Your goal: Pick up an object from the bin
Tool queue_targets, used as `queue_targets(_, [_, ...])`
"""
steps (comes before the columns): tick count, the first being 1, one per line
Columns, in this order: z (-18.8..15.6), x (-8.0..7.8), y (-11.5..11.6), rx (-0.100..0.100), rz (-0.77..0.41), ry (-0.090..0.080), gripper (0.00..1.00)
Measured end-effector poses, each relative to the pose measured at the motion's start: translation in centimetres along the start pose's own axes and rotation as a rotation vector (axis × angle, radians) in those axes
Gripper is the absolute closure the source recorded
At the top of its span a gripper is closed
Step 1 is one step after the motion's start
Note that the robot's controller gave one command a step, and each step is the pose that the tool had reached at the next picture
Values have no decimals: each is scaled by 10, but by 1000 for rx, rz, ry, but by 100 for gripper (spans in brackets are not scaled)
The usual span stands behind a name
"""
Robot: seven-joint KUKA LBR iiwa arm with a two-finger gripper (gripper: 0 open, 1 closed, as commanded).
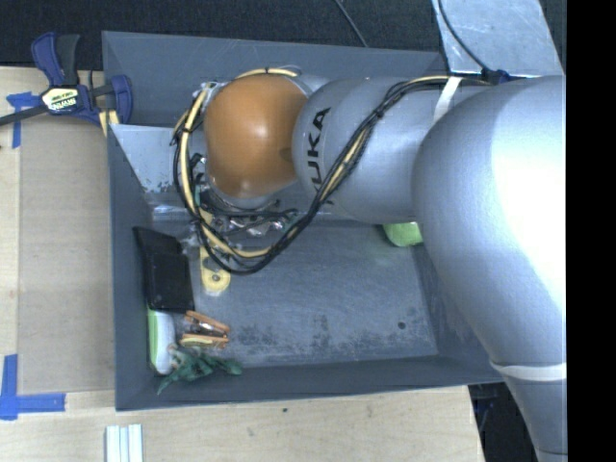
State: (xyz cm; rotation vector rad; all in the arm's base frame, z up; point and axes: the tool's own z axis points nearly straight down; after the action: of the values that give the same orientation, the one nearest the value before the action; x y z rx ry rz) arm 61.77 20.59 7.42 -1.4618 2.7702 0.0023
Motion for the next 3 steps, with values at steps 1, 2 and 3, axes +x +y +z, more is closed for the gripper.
queue_targets(1, [-5,1,0,0,1,-1,100])
queue_targets(2, [-29,2,2,-6,3,6,100])
queue_targets(3, [-70,0,0,1,4,-2,100])
